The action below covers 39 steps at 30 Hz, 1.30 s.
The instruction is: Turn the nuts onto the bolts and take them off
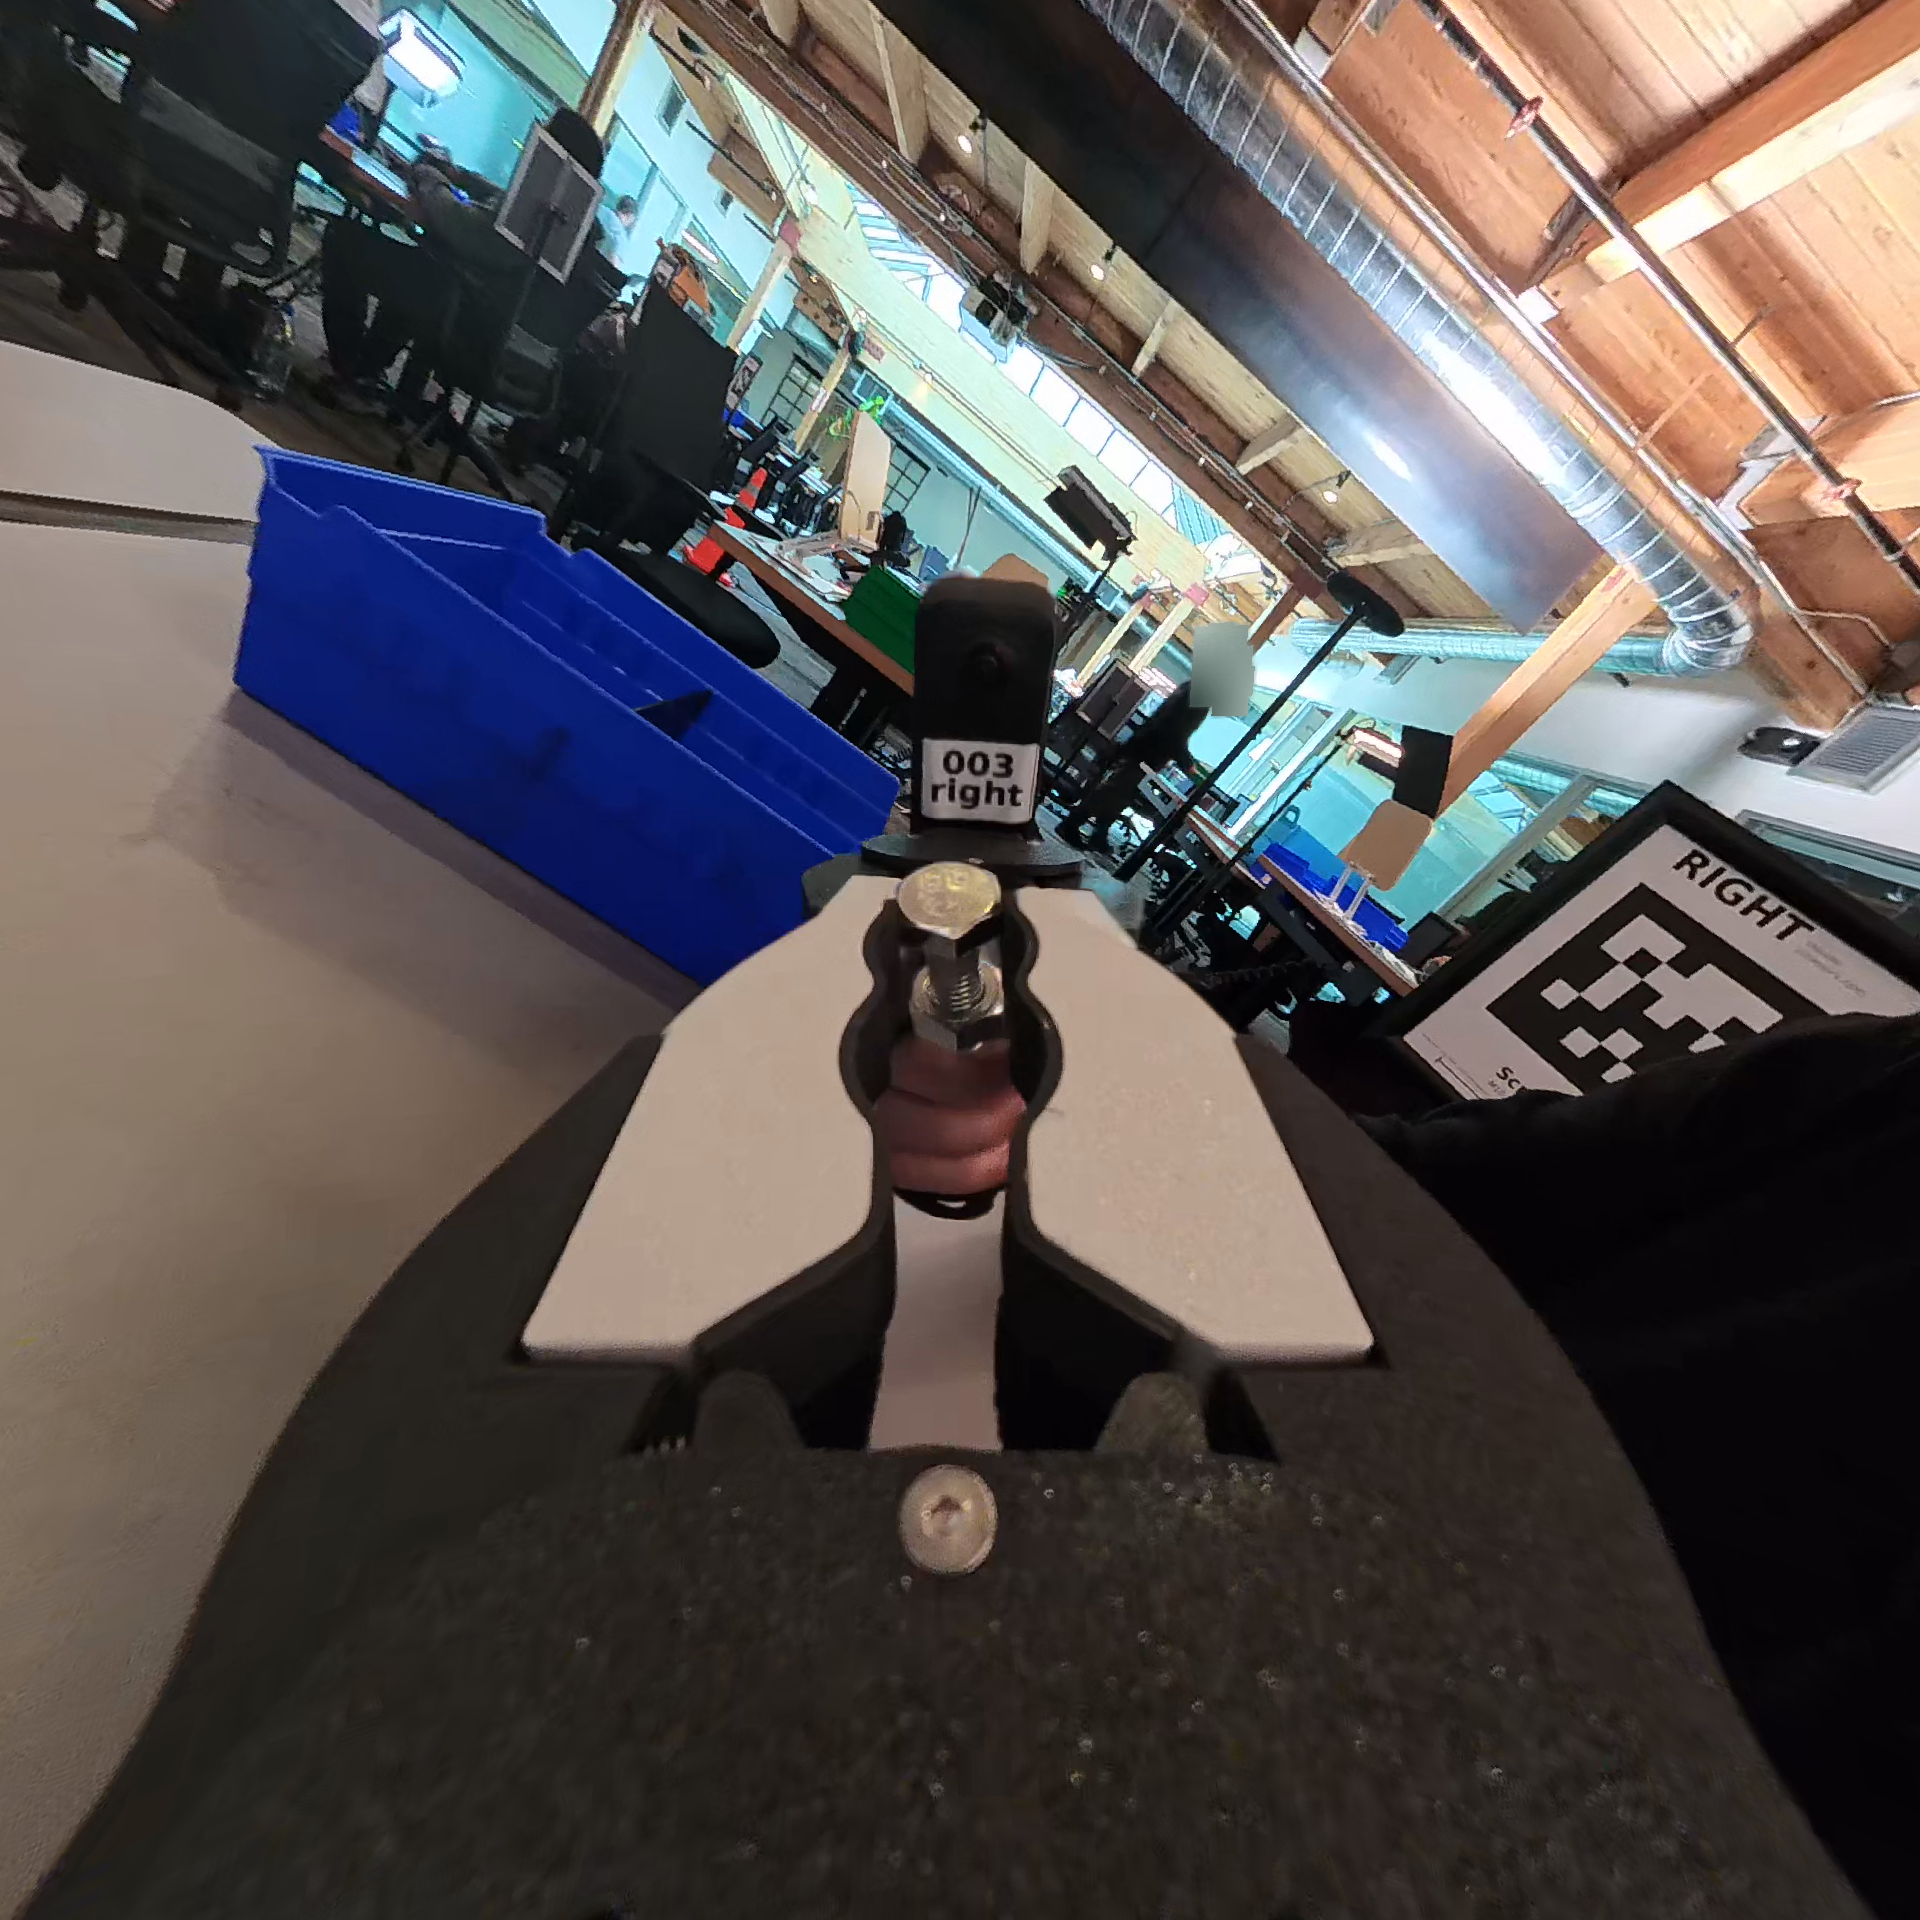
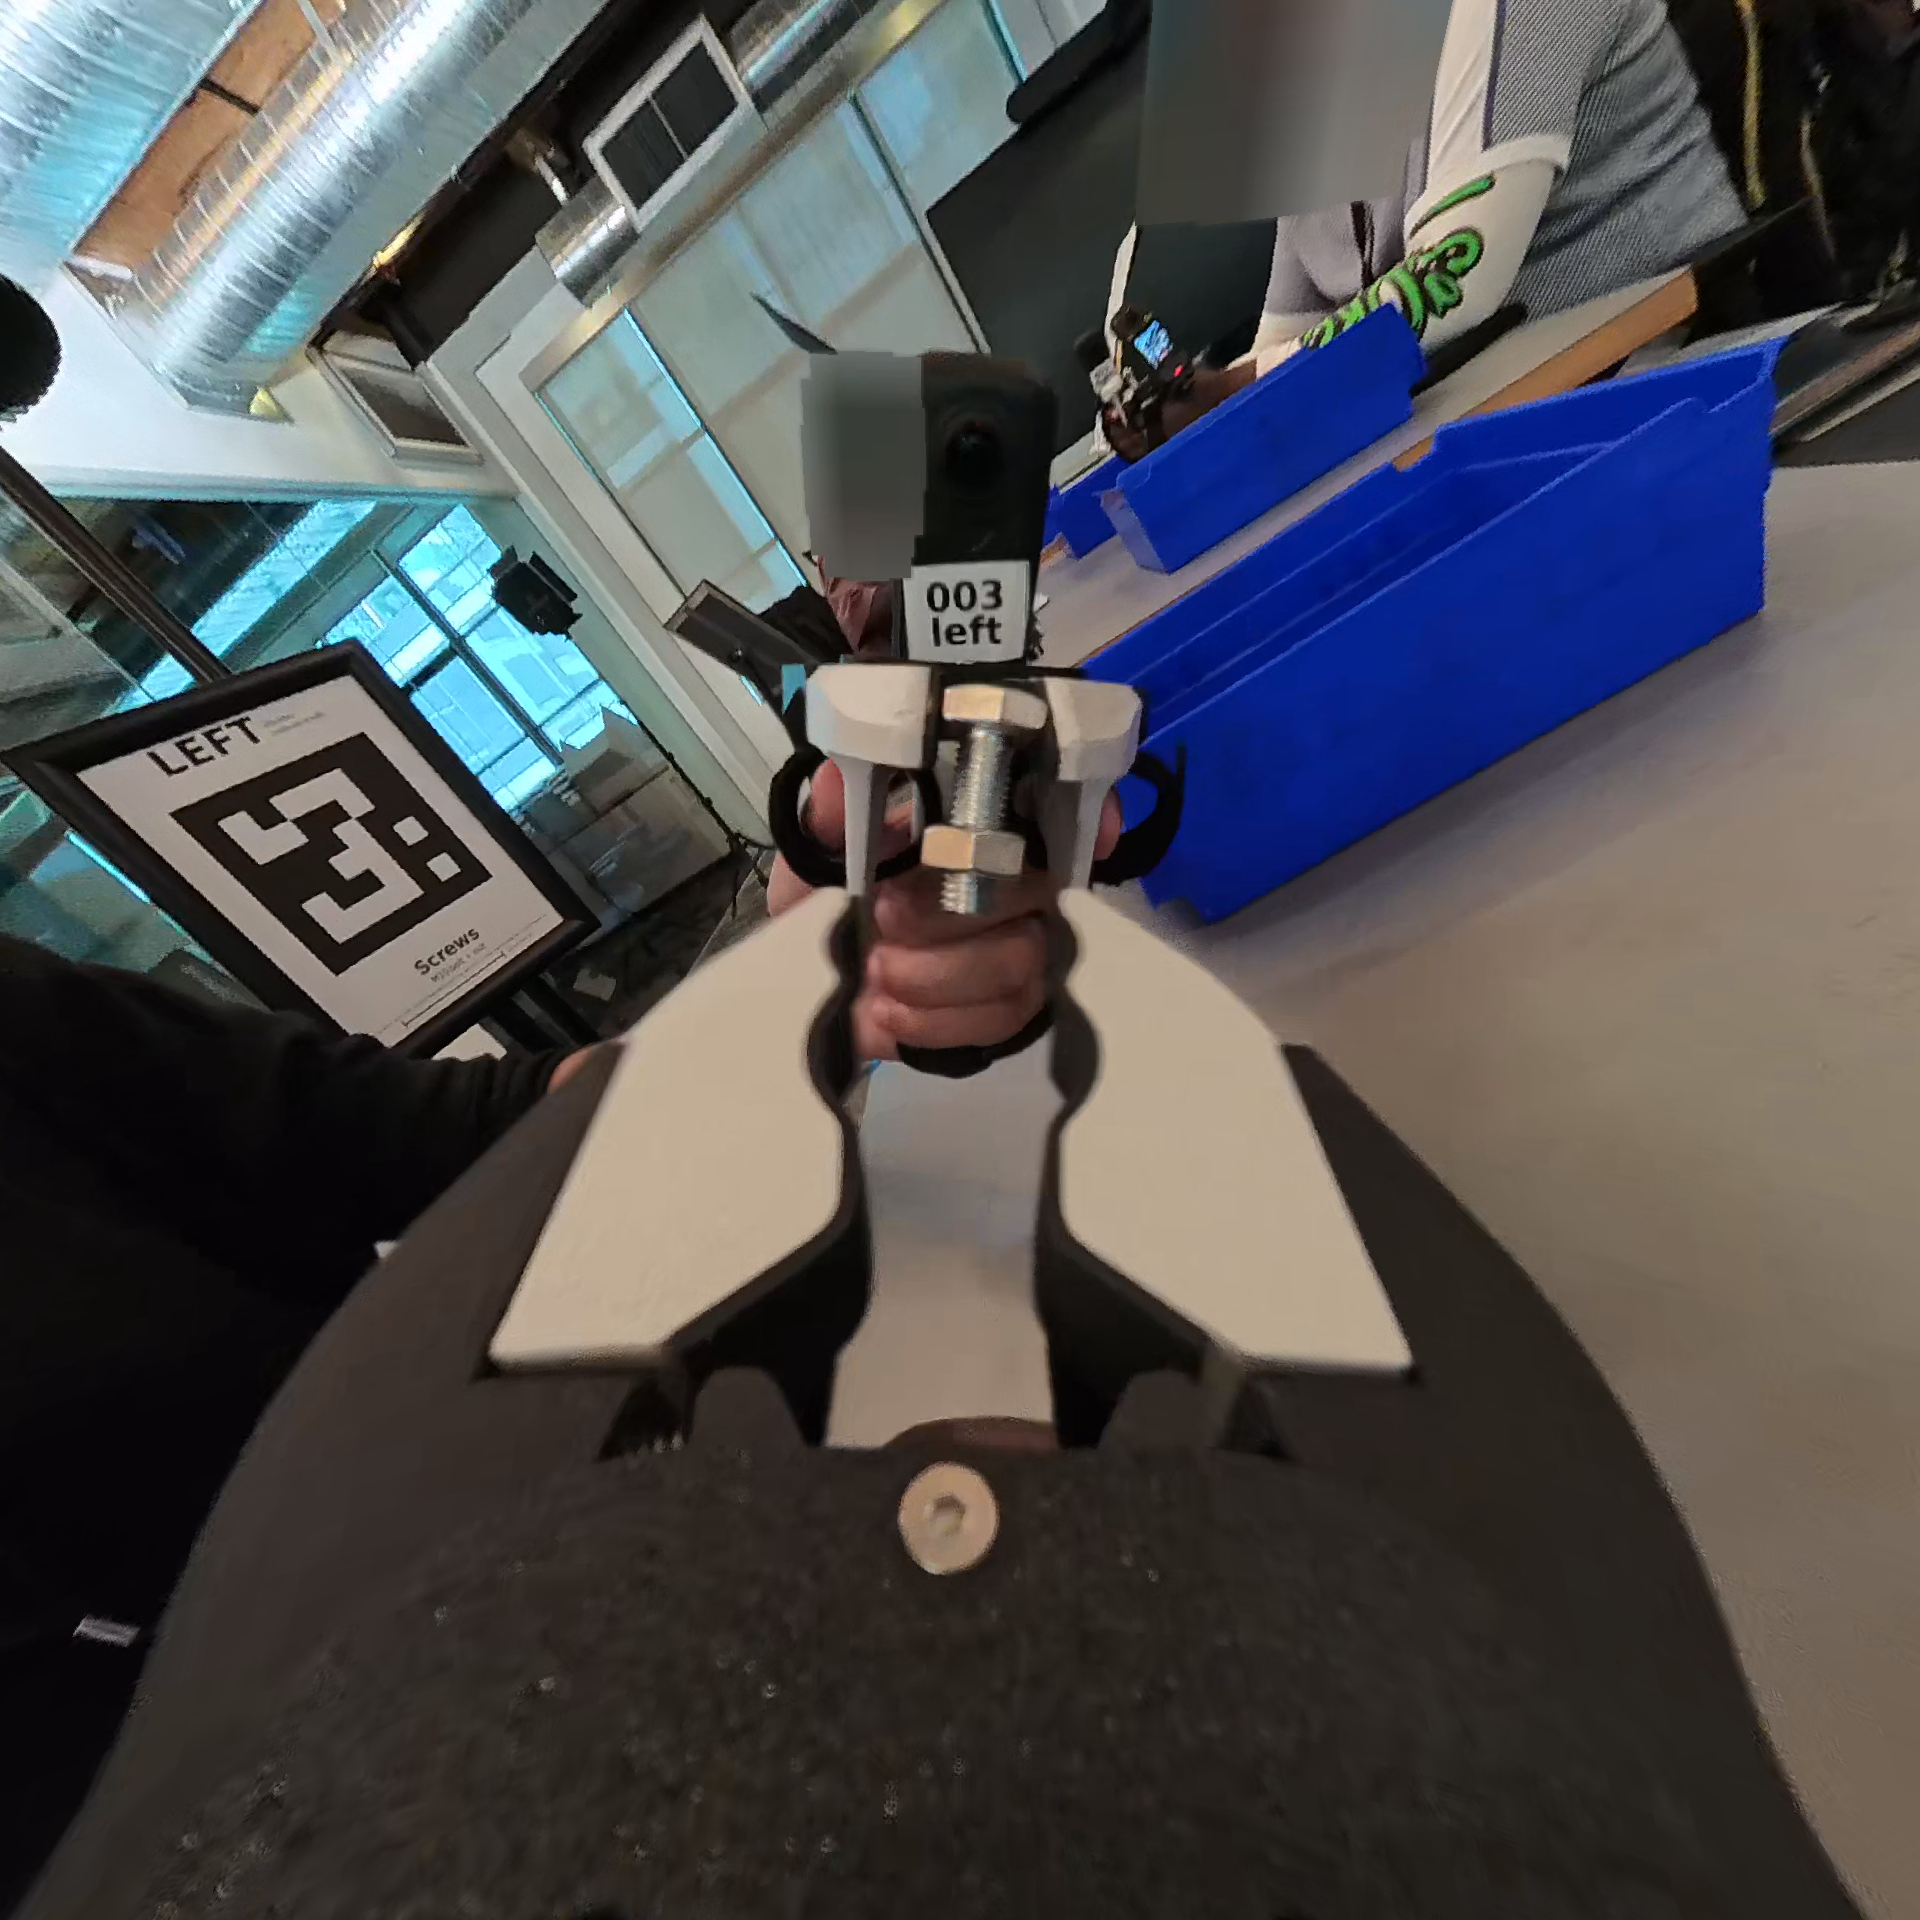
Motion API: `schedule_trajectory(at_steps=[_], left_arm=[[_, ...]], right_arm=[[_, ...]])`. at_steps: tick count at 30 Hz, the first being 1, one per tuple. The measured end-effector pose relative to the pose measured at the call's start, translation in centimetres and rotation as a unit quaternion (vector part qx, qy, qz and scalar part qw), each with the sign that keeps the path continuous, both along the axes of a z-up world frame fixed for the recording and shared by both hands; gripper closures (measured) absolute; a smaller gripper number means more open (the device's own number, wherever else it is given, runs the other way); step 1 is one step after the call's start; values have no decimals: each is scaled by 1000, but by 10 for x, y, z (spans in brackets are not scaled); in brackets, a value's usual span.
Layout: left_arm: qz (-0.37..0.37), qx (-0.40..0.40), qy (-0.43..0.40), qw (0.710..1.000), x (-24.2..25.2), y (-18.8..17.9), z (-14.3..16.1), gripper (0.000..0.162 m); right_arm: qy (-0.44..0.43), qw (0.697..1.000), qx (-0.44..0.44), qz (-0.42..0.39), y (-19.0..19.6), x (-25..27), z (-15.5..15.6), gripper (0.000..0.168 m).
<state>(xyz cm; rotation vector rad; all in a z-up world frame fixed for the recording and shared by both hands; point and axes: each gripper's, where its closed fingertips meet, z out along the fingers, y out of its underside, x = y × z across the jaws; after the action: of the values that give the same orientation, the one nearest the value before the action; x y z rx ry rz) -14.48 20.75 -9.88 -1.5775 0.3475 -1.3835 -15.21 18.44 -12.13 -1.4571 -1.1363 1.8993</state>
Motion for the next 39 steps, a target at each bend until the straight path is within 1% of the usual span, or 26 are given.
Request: schedule_trajectory(at_steps=[1, 3, 4, 7, 11, 13, 15, 17, 18, 19, 22, 25, 27, 29, 31, 33, 34, 35, 37, 38, 39], left_arm=[[7, 0, 4, 1000, -2, 1, -1, 145], [5, 2, 1, 1000, -3, 0, 1, 145], [8, 4, 0, 1000, -3, 0, 2, 145], [8, 8, 15, 1000, -2, -1, 1, 145], [15, 12, 15, 1000, -3, -1, 2, 145], [14, 12, 11, 1000, -4, 0, 2, 145], [15, 11, 7, 1000, -4, 0, 2, 145], [11, 12, 4, 1000, -2, 0, 3, 145], [7, 14, 3, 1000, 0, -1, 3, 145], [3, 14, 3, 1000, 2, -2, 4, 145], [-2, 16, 5, 1000, 6, -3, 5, 145], [1, 19, 6, 1000, 5, -4, 6, 145], [6, 19, 1, 1000, 2, -3, 7, 146], [2, 18, -2, 1000, 0, -4, 7, 145], [2, 19, 2, 1000, 1, -4, 6, 145], [3, 17, 11, 1000, 3, -2, 3, 145], [5, 18, 11, 1000, 3, -2, 3, 145], [5, 17, 8, 1000, 1, -1, 3, 145], [28, 11, 21, 999, -7, 4, -2, 145], [28, 9, 23, 999, -10, 4, -3, 145], [28, 9, 12, 1000, -12, 4, -1, 145]], right_arm=[[6, 1000, -5, 1, -1, 0, 0, 126], [14, 1000, -12, 20, -7, 0, -1, 124], [20, 999, -15, 22, -9, -1, 0, 120], [33, 999, -13, 16, -9, -1, 3, 118], [51, 997, 42, -41, 2, 3, 10, 106], [81, 991, 80, -72, 1, 6, 19, 106], [90, 984, 116, -97, -2, 5, 20, 103], [93, 985, 123, -83, -14, -1, 19, 100], [89, 987, 116, -72, -19, -5, 16, 94], [86, 988, 108, -64, -22, -9, 14, 91], [68, 989, 100, -79, -16, -15, 6, 91], [76, 988, 92, -93, -8, -5, 8, 93], [92, 984, 109, -102, -8, 2, 13, 98], [101, 980, 130, -112, -11, 5, 16, 98], [104, 977, 138, -124, -12, 2, 17, 95], [108, 982, 121, -96, -21, -1, 18, 90], [110, 982, 119, -96, -22, -1, 19, 87], [121, 978, 129, -108, -20, 3, 22, 91], [157, 967, 151, -131, -16, 14, 31, 106], [168, 962, 149, -152, -11, 18, 36, 101], [165, 962, 144, -161, -7, 18, 35, 100]])
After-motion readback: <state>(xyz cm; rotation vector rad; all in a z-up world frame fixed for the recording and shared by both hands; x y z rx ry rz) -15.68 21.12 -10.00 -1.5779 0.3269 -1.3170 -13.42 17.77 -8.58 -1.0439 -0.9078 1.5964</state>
